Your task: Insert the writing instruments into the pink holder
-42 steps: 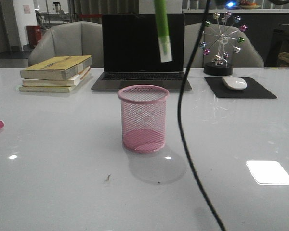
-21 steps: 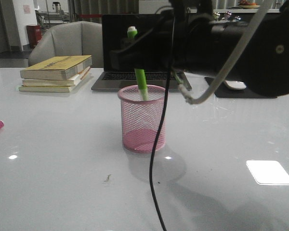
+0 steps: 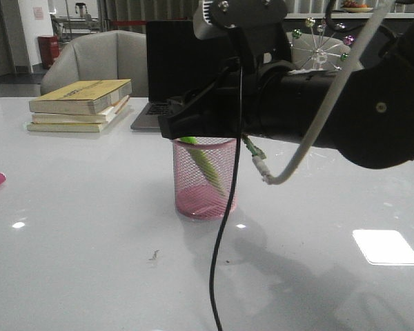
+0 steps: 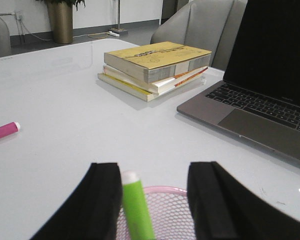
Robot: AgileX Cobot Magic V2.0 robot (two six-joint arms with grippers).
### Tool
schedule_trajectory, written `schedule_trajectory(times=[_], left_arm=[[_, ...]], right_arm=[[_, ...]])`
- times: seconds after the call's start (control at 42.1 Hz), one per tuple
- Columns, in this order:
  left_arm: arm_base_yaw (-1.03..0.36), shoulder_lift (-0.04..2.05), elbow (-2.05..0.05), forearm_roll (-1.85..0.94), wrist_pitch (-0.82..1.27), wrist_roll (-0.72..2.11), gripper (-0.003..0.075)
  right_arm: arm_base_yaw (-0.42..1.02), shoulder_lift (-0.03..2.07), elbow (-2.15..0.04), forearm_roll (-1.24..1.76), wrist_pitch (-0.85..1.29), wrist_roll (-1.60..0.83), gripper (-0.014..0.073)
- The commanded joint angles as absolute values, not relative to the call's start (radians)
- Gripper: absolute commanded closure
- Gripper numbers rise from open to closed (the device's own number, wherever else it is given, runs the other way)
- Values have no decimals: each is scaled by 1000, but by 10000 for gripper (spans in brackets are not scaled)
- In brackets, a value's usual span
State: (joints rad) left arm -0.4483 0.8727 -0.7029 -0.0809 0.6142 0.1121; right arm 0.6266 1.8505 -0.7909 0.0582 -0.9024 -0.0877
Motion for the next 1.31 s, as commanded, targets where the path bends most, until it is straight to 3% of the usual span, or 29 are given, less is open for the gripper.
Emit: schedule_trajectory(times=[0.0,0.119,0.451,0.879,0.998,1.283], left_arm=[[-456,868,-731,-85,539,112,266],[-456,868,-731,-85,539,112,266],[-456,868,-731,-85,539,112,266],[-456,868,-731,-85,541,112,266],[-456,868,-731,-85,541,112,266],[-456,868,-731,-85,548,87,255]], right_arm=[[628,1755,-817,50,-934,-97,137],[628,1627,-818,51,-754,-97,137],[626,1165,-820,51,40,-97,139],[624,810,-818,37,646,-97,176],[624,760,-798,0,737,-64,207],[624,721,-750,-36,734,0,211]])
